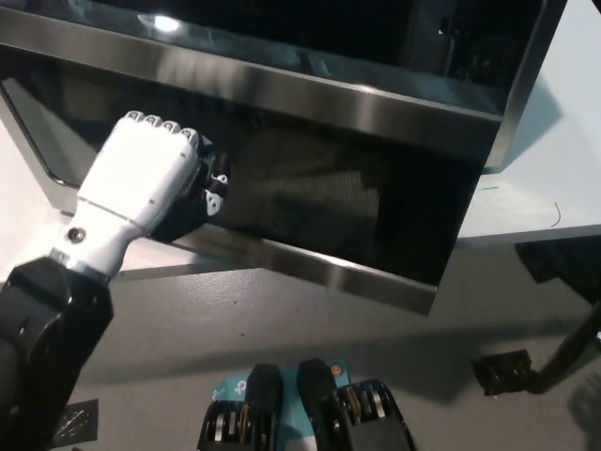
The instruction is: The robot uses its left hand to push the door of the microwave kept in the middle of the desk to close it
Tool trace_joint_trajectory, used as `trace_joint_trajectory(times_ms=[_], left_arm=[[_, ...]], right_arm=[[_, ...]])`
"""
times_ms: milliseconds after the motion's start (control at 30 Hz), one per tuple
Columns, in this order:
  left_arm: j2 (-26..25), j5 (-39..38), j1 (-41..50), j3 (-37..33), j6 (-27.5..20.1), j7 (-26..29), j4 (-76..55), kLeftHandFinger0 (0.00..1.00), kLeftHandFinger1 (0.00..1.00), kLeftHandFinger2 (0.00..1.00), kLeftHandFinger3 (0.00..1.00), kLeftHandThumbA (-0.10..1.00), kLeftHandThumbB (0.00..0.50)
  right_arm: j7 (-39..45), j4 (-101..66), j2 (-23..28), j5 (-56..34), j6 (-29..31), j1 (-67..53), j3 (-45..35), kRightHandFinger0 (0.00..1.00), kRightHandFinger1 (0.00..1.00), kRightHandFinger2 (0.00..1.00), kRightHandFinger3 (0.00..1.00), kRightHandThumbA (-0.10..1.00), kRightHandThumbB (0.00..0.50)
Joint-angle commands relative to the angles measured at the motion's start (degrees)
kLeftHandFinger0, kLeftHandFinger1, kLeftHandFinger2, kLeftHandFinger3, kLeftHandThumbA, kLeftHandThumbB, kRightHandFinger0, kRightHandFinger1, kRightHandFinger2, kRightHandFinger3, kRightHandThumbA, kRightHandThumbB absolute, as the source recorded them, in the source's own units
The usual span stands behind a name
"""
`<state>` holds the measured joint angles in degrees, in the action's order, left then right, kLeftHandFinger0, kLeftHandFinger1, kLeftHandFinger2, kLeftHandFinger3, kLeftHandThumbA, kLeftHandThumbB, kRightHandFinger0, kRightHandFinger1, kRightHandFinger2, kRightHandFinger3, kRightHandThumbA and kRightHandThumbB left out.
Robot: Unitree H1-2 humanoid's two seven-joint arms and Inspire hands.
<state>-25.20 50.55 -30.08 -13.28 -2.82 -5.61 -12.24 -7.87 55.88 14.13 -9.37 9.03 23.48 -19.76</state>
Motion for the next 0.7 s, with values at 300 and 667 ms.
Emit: trace_joint_trajectory(times_ms=[300,667], left_arm=[[-2.8,7.1,-12.5,-0.7,-3.0,9.7,22.8,0.00,0.00,0.01,0.12,-0.10,0.123],[-3.2,7.8,-21.4,-2.2,-0.3,11.1,35.1,0.00,0.00,0.00,0.15,-0.01,0.062]], right_arm=[[-0.3,-0.7,0.4,-1.1,2.7,-0.8,-0.1,0.68,0.69,0.75,0.91,0.15,0.163],[-1.5,-1.1,0.2,-0.2,2.3,-1.5,0.8,0.66,0.68,0.74,0.90,0.14,0.161]])
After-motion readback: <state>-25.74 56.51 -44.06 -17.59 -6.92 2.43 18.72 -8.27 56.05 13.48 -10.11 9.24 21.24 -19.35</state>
